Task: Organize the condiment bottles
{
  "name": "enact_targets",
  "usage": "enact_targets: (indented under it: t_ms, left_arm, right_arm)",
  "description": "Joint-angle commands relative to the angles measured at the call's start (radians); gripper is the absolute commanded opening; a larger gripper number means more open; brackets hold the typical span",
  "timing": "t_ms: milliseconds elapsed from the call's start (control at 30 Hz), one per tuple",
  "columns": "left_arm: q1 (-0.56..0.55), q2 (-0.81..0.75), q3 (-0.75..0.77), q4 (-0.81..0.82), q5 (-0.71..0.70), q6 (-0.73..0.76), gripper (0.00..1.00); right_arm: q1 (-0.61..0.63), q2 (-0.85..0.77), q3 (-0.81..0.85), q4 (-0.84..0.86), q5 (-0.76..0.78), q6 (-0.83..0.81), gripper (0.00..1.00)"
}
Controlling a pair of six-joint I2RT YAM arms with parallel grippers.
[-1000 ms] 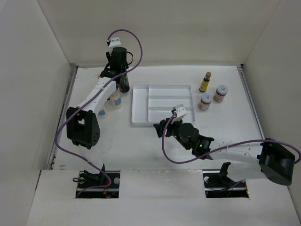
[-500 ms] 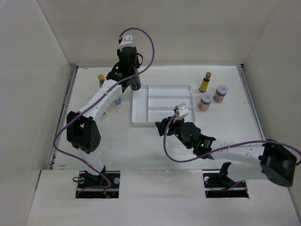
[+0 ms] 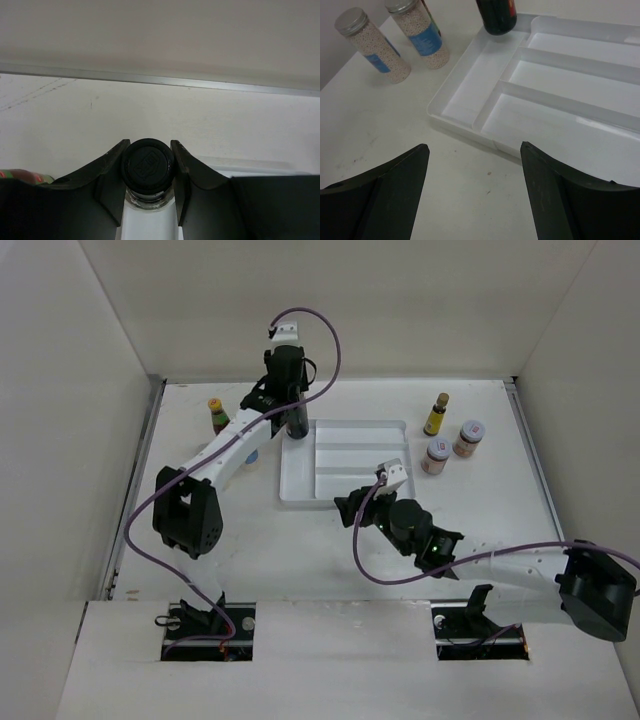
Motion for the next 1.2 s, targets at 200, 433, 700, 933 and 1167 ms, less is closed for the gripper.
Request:
enact_targets:
  t_ms: [200, 433, 700, 933, 1167]
  left_arm:
    - [-0.021, -0.018, -0.047, 0.264, -0.008, 0.007, 0.24]
    - [-0.025, -0.047, -0.151, 0.332, -0.041, 0.018, 0.48]
    - [-0.021, -0.168, -0.171, 0.315, -0.054, 0.016, 0.76]
    - [0.090, -0.387, -0.298, 0.257, -0.067, -0.016, 0.76]
    - [0.291, -0.326, -0.337, 0.052, 0.037, -0.132, 0.69]
  right_arm:
    - [-0.005, -0.038, -0.007, 0.060, 0.009, 0.004, 0.81]
    - [-0.009, -0.059, -0.016, 0.058, 0.021, -0.001, 0.81]
    - [-0.023, -0.072, -0.024, 0.060, 0.023, 0.005, 0.81]
    - [-0.028, -0.098, -0.031, 0.058, 0.023, 0.005, 0.81]
    - [-0.037, -0.124, -0.045, 0.064, 0.038, 0.013, 0.81]
